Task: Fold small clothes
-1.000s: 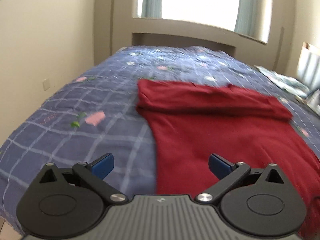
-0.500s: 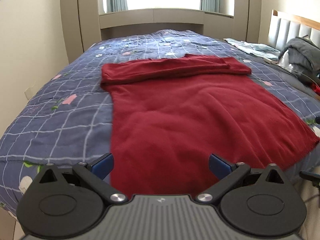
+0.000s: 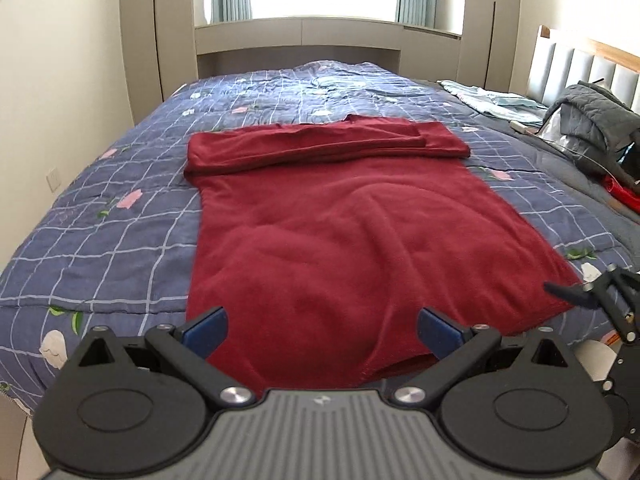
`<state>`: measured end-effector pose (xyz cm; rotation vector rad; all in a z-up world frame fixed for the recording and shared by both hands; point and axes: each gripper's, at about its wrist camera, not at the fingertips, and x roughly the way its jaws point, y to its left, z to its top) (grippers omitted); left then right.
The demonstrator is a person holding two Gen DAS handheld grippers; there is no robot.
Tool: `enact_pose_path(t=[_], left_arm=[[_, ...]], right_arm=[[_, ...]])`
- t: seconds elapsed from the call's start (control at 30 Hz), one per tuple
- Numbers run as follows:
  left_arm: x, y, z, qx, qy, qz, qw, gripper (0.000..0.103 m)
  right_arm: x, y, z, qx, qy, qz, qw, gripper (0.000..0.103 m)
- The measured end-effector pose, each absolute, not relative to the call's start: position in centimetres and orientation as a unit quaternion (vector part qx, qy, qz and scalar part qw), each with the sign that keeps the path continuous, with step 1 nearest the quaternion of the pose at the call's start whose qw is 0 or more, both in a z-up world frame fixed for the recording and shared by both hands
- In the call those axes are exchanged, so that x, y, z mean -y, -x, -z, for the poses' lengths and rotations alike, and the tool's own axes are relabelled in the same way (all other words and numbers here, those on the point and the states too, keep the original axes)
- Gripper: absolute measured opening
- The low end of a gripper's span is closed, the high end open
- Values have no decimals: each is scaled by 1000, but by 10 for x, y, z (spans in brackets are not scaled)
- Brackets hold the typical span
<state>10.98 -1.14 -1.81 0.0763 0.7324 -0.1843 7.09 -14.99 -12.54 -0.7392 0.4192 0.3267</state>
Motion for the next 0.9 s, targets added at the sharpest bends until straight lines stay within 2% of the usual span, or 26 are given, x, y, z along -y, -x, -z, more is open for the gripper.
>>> enact_pose_path(t=[0.07,0.1,0.2,0.5,0.73,0.9], left_arm=[[15,-105,15,-357,-37,91,929,103],[16,-104,15,-357,-36,93,929,103],[17,-98,12,-353,-33,95,930,103],[25,-80,28,-326,-73,132,933,103],[64,-82,41,-301,-164,155,927,103],[94,-99,57,-278,-253,103,921,102]], right_arm=[[152,-73,121,-202,343,-157,904,31],[152,-75,119,-204,335,-157,906,19],[157,-78,109,-210,299,-163,917,14],[180,-101,58,-240,145,-184,942,12],[184,-112,28,-234,101,-196,947,11],[185,-116,16,-227,92,-198,949,11]])
